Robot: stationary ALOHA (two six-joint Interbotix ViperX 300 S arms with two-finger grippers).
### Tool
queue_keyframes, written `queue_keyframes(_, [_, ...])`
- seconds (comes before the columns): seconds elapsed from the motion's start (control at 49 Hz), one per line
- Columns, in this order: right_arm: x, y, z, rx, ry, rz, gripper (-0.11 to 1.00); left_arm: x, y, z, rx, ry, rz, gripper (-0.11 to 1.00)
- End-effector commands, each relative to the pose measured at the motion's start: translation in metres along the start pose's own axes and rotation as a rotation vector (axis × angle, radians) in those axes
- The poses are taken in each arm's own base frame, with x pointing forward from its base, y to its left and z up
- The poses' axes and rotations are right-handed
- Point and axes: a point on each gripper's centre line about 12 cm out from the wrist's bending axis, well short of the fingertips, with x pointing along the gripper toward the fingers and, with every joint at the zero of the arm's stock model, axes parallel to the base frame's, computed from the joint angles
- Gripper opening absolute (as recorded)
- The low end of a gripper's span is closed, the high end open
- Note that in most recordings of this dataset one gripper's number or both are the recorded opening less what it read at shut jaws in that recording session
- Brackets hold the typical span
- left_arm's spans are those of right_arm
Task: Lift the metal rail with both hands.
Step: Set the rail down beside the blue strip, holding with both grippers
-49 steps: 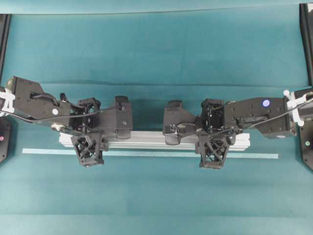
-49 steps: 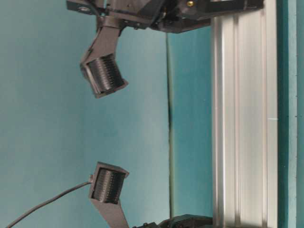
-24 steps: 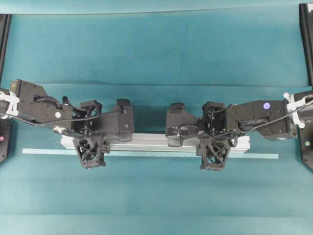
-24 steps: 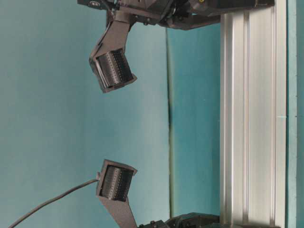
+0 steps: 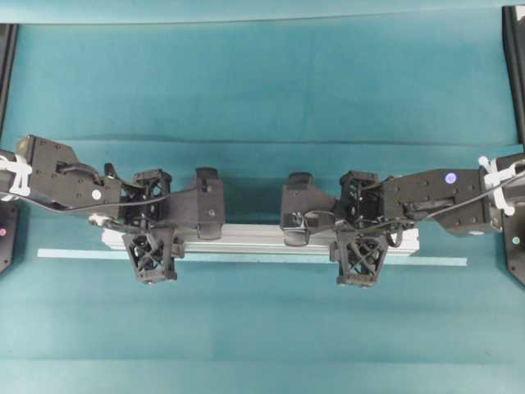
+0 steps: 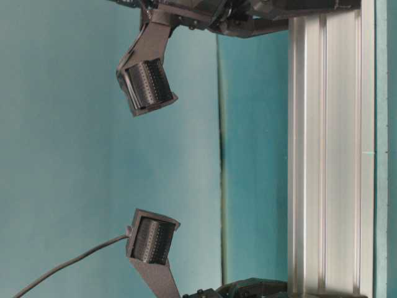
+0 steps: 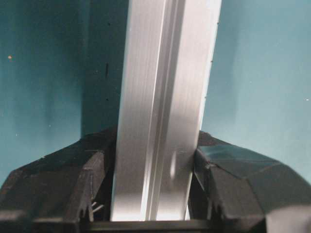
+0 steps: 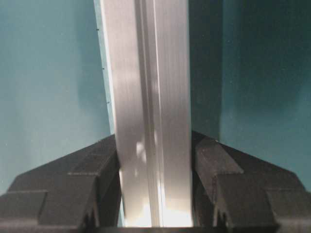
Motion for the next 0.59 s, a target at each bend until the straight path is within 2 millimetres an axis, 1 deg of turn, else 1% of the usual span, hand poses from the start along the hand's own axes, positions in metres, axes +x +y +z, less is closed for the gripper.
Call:
queue_keyframes(0.0, [0.0057, 0.0044, -0.0016, -0.002, -0.001, 0.007, 0.38, -0.002, 0.0008, 0.0059, -0.033, -0.03, -0.004, 0.37])
queue_keyframes(0.51, [0.0059, 0.0042, -0.002, 0.001, -0.001, 0.006, 0.39, -0.0011, -0.0019, 0.0014, -0.022, -0.025, -0.007, 0.37])
queue_keyframes(0.551, [0.0054, 0.0043, -0.0017, 0.004, -0.004, 0.007, 0.41, -0.0012, -0.0034, 0.0012, -0.019, -0.025, -0.008, 0.37])
queue_keyframes(0.572, [0.0054, 0.0042, -0.0019, 0.003, -0.002, 0.006, 0.43, -0.0012, -0.004, 0.0011, -0.017, -0.025, -0.009, 0.37])
